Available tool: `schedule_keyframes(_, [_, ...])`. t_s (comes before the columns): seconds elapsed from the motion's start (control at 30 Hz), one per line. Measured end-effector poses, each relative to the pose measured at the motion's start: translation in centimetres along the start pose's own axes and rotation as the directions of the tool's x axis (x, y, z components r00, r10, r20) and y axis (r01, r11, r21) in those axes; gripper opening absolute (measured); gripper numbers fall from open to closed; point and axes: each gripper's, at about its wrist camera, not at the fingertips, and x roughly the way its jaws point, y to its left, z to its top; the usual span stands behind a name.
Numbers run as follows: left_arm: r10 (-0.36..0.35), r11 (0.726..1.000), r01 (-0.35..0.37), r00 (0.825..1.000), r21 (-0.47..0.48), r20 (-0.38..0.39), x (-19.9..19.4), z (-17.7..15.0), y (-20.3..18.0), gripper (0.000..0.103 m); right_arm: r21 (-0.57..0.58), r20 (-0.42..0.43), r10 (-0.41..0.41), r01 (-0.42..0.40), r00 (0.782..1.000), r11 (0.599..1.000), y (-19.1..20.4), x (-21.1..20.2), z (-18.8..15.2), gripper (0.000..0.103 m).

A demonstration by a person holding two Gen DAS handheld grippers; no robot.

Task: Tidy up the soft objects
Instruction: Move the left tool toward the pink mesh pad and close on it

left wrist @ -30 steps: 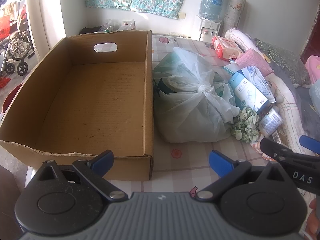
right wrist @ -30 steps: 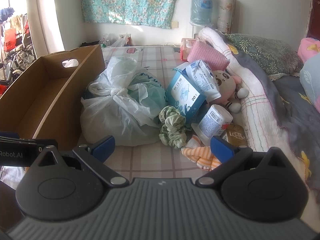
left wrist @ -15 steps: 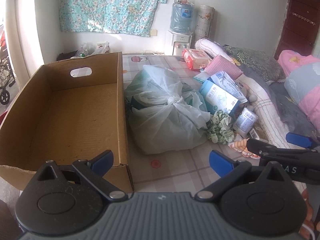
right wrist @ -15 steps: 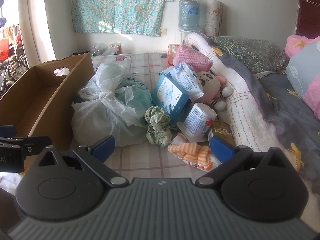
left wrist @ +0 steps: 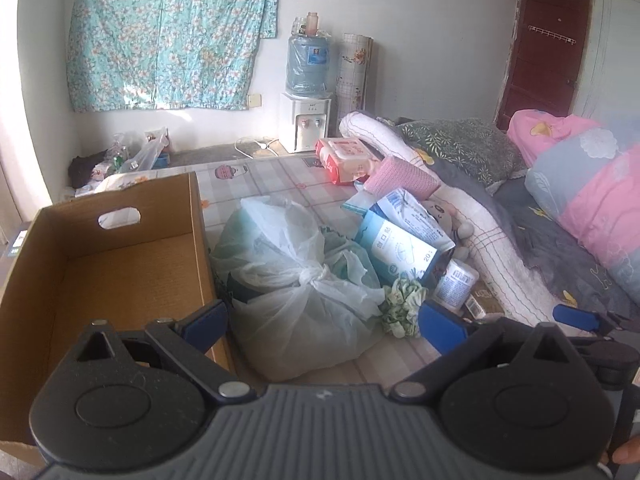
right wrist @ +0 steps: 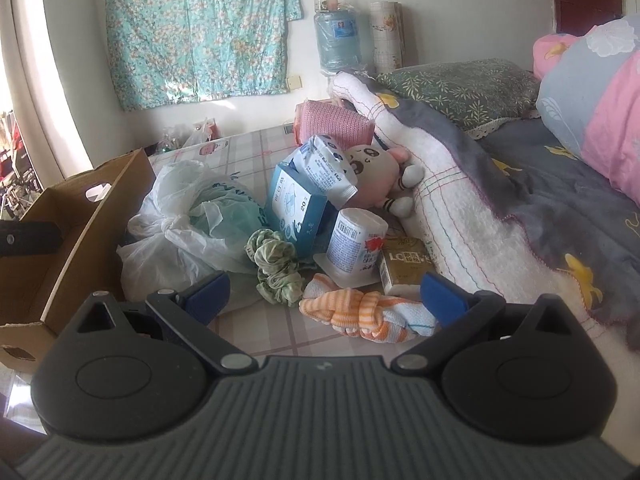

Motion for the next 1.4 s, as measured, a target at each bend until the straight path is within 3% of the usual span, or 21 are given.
schedule_keyframes(0.33, [-0.031, 0.998, 0.027, 0.997, 0.059, 0.073, 2.5, 6.3, -1.2, 0.102, 0.035, 0.085, 0.038, -0.041, 0.996, 0.999, -1.1, 0.8, 1.9, 0.102])
schedule_keyframes(0.93, [-0.162, 0.986, 0.162, 0.987, 0.036, 0.004, 11.1, 15.7, -3.1, 0.099, 0.029, 0.121, 0.045, -0.049, 0.992, 0.998, -2.2, 4.4, 6.9, 0.102])
schedule_keyframes(1.2, [-0.257, 0.963, 0.249, 0.964, -0.108, -0.071, 16.6, 18.7, -2.9, 0.085, -0.083, 0.139, 0.063, -0.052, 0.988, 0.995, -3.2, 7.4, 11.9, 0.102])
schedule_keyframes(1.4, [-0.313, 0.938, 0.276, 0.934, -0.210, -0.173, 22.1, 19.9, -2.7, 0.061, -0.188, 0.143, 0.083, -0.055, 0.986, 0.981, -3.4, 12.2, 16.1, 0.101])
